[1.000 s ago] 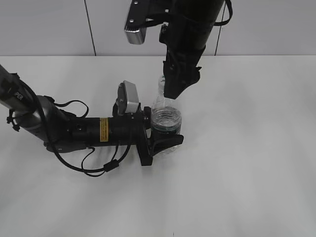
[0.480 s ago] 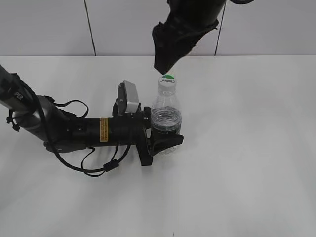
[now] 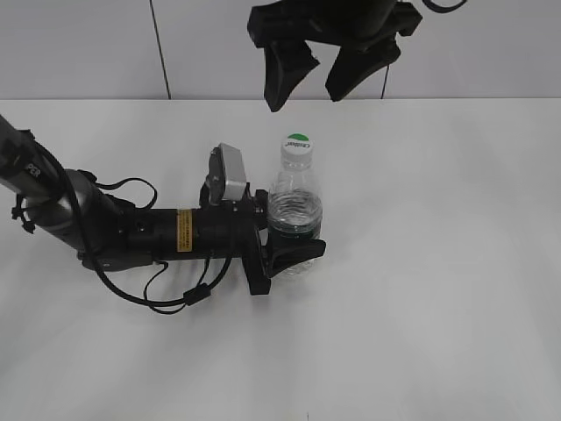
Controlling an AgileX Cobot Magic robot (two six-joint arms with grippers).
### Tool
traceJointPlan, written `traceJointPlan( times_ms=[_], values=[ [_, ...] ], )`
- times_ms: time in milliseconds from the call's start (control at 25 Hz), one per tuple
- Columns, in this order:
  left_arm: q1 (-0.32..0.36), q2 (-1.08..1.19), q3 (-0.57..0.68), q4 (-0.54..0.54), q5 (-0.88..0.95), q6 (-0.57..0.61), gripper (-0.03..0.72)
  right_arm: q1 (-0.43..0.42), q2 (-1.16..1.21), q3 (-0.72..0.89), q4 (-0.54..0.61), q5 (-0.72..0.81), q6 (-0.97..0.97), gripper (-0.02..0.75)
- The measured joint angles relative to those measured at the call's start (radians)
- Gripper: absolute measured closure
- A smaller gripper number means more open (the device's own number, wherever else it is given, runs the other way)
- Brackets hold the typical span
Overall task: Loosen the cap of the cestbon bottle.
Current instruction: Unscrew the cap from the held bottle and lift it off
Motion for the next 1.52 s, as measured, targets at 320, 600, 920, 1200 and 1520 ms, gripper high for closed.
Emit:
traceJointPlan(
  times_ms=[320,600,920,1200,1520],
  values=[
    [0.000,0.000,0.000,0.001,0.000,0.000,0.280,0.000,0.078,-0.001,0.013,0.000,0.015,0.162],
    [0.000,0.000,0.000,0.002,0.000,0.000,0.280,0.000,0.098,-0.001,0.015,0.000,0.015,0.162],
    [0.000,0.000,0.000,0.002,0.000,0.000,0.280,0.001,0.133,-0.001,0.015,0.000,-0.002,0.162],
    [0.000,0.000,0.000,0.003,0.000,0.000,0.280,0.001,0.136,-0.001,0.014,0.000,-0.025,0.267],
    [0.000,0.000,0.000,0.003,0.000,-0.001,0.280,0.001,0.136,-0.002,0.011,0.000,-0.087,0.437]
  ],
)
